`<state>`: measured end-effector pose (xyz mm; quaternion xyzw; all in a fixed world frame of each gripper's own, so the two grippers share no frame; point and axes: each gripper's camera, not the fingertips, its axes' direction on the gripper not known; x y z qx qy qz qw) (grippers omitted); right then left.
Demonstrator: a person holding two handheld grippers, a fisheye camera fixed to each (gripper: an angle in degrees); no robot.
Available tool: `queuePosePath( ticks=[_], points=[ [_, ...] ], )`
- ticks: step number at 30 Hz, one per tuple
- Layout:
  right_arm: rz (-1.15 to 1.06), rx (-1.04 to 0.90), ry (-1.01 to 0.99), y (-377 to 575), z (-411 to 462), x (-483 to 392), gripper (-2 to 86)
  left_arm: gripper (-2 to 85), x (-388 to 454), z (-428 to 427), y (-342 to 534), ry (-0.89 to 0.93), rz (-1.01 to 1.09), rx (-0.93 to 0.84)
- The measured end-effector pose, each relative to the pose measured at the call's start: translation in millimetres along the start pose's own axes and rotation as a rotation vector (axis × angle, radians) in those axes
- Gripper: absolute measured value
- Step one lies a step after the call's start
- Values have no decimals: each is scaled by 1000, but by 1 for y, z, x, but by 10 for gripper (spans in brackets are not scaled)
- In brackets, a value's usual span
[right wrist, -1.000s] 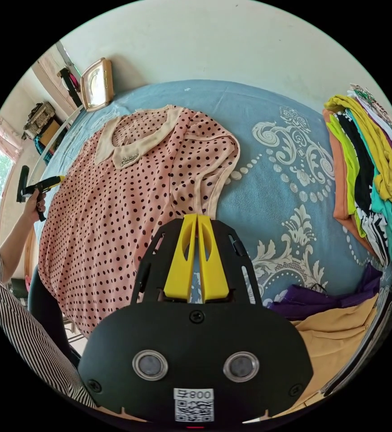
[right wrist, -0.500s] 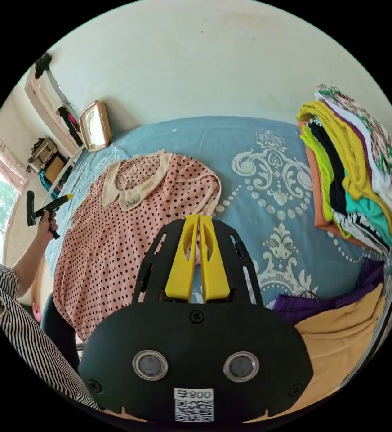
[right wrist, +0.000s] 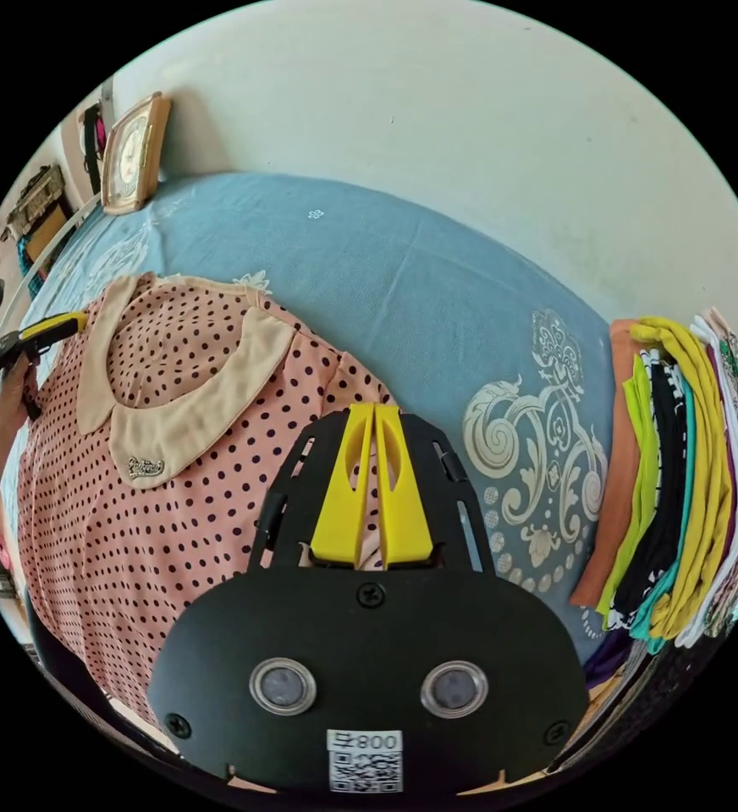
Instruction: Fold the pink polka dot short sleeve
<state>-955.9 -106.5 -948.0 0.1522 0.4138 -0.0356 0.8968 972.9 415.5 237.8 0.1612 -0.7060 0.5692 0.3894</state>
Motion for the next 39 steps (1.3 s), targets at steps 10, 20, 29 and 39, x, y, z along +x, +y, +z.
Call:
queuePosePath(
  ticks=[10, 20, 29, 39],
  points=[
    [-46, 91, -137, 86, -97, -4, 2, 4, -4, -78, 116, 187, -26, 112],
    [153, -97, -270, 239, -128, 38, 10, 29, -39, -116, 256, 197, -256, -40],
    [287, -136, -450, 272, -122, 72, 57, 51, -58, -95, 314, 358, -360, -165],
    [371, -220, -473, 300, -115, 127, 4, 14, -89, -105, 372, 328, -457, -190]
  ],
)
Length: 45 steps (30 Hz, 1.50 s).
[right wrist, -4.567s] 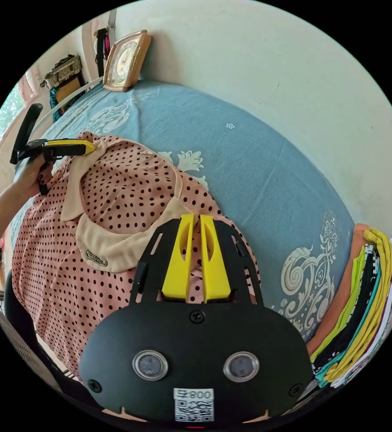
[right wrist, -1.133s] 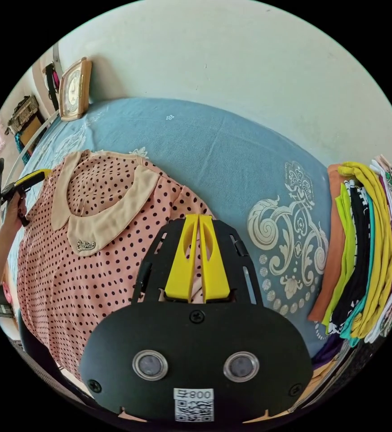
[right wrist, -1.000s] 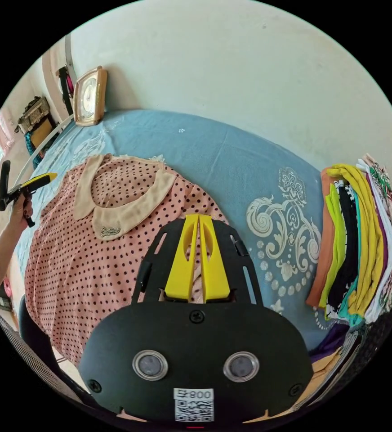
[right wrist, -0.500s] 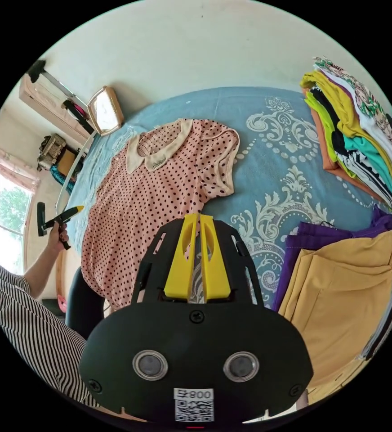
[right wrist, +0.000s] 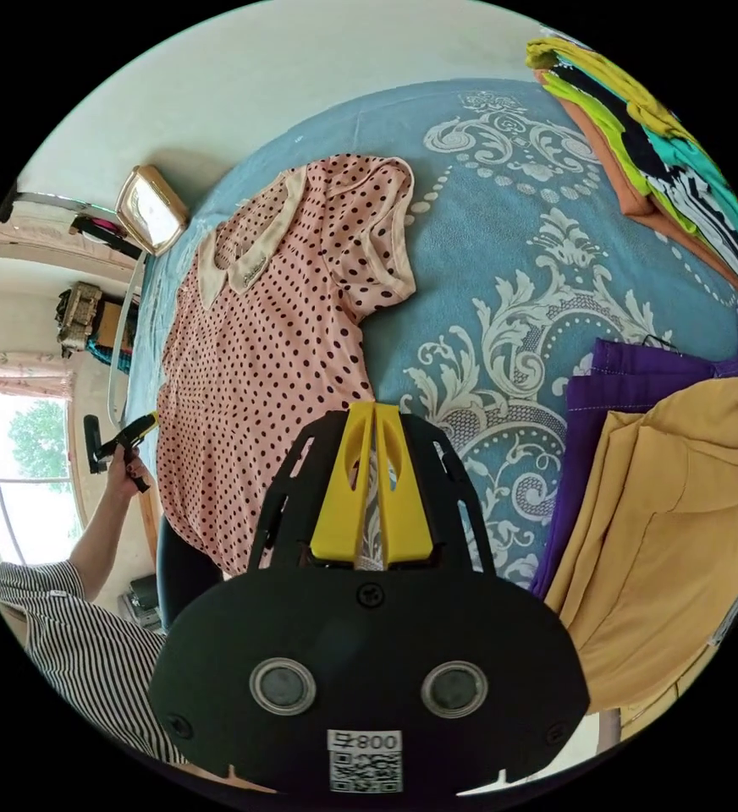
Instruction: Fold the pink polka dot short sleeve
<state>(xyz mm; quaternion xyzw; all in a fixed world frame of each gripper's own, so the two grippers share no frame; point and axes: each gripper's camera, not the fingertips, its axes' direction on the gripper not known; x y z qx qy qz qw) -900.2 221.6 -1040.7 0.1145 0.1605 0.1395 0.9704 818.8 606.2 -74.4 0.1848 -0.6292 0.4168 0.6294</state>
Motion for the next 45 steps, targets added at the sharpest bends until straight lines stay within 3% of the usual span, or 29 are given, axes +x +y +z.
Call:
queuePosePath(
  ticks=[7, 11, 19, 24, 28, 32, 37, 42, 45],
  points=[
    [-11, -21, -14, 71, -40, 1, 16, 58, 3, -20, 77, 143, 79, -102],
    [-38, -98, -8, 137, -45, -10, 40, 82, 3, -22, 124, 115, 92, -187],
    [-25, -188, 24, 206, -32, -16, 23, 23, 0, -23, 145, 58, 57, -235],
    [-32, -180, 92, 213, -57, -9, 7, 5, -2, -50, 162, 42, 14, -149],
    [33, -153, -5, 223, -67, 14, 4, 2, -1, -50, 175, 104, -44, -124],
    [39, -140, 35, 227, -83, 17, 3, 2, 15, -69, 180, 17, -26, -69],
    [41, -63, -20, 229, -128, 24, 3, 2, 26, -100, 175, 75, -44, 21],
    [55, -137, 11, 230, -111, 31, 3, 3, 38, -83, 167, 6, -66, -83],
    [55, -128, -1, 239, -112, 28, 3, 4, 53, -88, 169, 44, -62, -55]
  ],
)
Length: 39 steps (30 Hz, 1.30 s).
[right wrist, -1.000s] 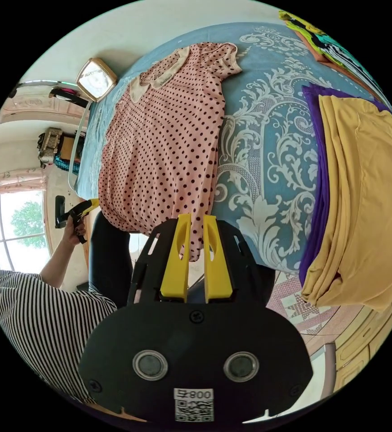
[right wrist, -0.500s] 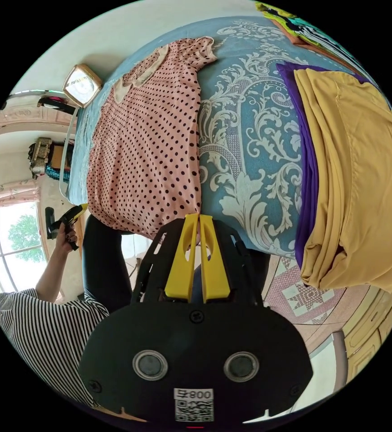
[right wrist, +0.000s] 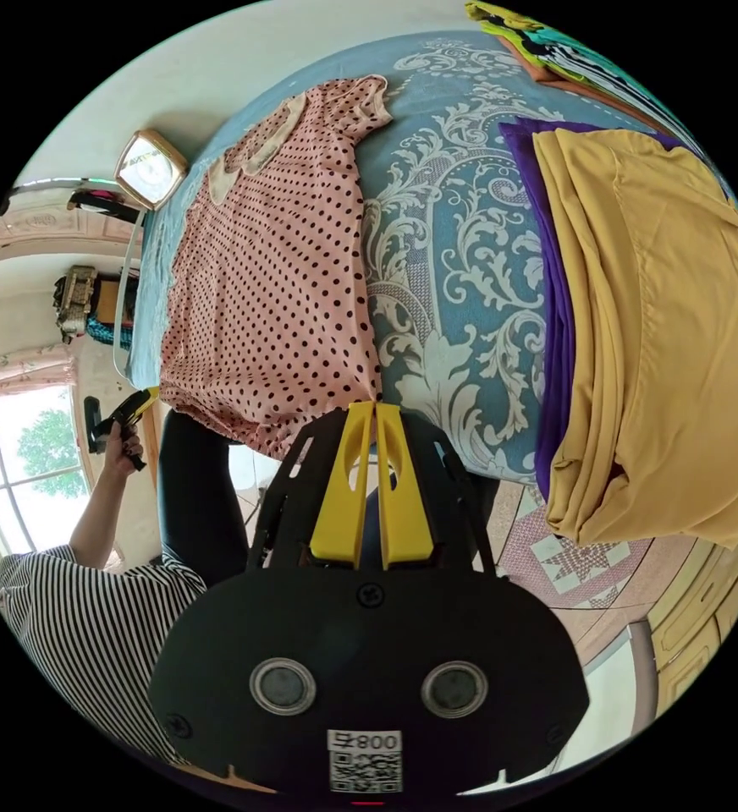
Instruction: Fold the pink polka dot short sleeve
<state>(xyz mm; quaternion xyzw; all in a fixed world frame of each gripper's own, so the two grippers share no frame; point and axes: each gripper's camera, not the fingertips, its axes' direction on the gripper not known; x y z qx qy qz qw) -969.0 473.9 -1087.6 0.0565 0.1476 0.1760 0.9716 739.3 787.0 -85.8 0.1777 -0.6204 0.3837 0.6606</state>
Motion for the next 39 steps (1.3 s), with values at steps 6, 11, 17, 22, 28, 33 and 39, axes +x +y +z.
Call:
queuePosePath(
  ticks=[6, 11, 17, 22, 28, 33, 39],
  points=[
    [33, 44, -42, 15, -21, 10, 1, 4, 40, -16, 3, -23, 21, 59],
    [59, 103, -89, 30, -39, 14, 1, 4, 96, -8, -13, -7, 99, 56],
    [18, 82, -60, 16, -28, -5, 0, 3, 153, 31, -56, -113, 139, -96],
    [-86, 54, 127, 17, -4, -36, 0, 2, 190, 25, -74, -129, 129, -60],
    [-190, 109, 221, 31, 6, -58, -1, 2, 268, 21, -114, -81, 199, 39],
    [-185, 113, 124, 35, 6, -49, 1, 3, 369, 58, -173, 36, 364, 19],
    [-170, 254, 124, 27, -33, -49, 4, 5, 521, 120, -256, 143, 601, -32]
  ],
)
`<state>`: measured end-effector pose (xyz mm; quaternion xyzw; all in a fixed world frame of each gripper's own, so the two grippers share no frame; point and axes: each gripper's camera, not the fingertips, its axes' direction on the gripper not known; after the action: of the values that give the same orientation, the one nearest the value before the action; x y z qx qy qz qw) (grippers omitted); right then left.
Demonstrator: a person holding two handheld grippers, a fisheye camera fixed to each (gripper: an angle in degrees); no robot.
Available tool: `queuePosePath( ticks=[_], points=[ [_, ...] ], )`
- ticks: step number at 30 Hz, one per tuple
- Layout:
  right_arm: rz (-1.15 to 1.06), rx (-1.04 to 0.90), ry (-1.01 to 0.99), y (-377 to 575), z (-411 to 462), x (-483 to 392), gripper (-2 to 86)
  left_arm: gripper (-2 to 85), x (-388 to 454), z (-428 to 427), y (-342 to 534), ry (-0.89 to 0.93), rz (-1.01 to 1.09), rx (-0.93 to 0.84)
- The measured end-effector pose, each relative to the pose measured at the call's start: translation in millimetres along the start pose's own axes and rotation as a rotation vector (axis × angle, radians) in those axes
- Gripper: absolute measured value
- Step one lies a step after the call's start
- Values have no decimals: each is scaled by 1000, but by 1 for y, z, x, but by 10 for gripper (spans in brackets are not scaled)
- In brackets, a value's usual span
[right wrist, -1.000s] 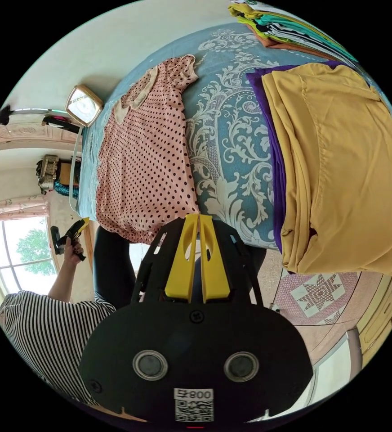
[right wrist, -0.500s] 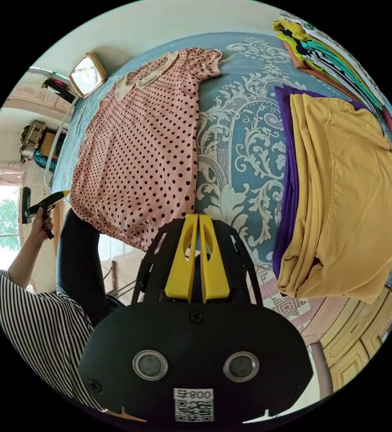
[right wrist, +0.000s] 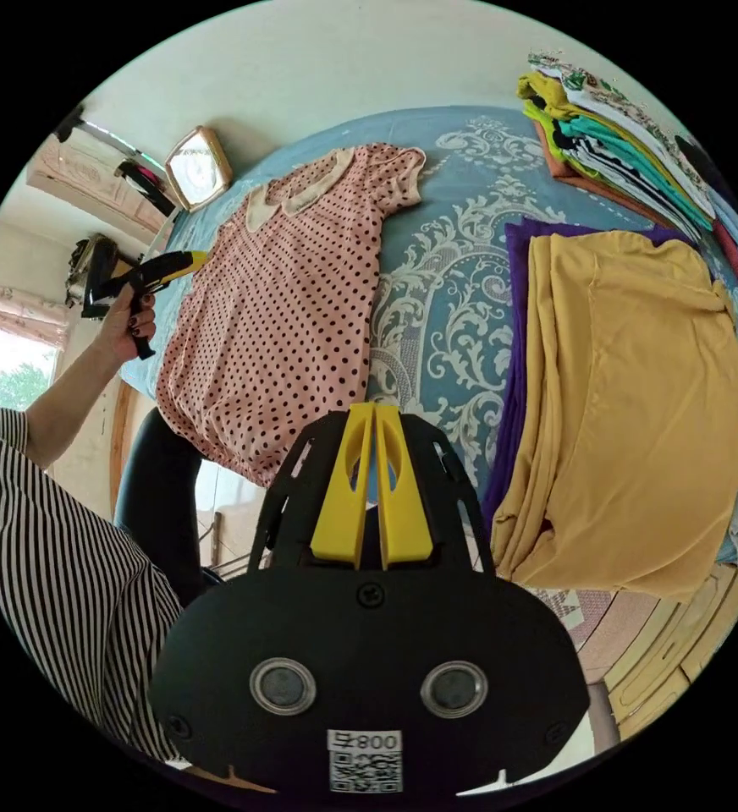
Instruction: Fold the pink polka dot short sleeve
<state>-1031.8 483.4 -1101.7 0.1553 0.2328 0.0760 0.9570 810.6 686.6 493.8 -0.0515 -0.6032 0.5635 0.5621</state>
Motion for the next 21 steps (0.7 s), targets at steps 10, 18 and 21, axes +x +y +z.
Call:
queuePosePath(
  ticks=[10, 18, 21],
  points=[
    [-10, 208, -120, -123, 56, 29, 57, 38, 103, 118, -221, -61, 228, -104],
    [-23, 281, -66, -155, 91, 34, 66, 81, 149, 193, -344, -163, 269, -197],
    [-27, 272, -36, -159, 107, 32, 67, 88, 165, 215, -378, -192, 277, -209]
  ],
)
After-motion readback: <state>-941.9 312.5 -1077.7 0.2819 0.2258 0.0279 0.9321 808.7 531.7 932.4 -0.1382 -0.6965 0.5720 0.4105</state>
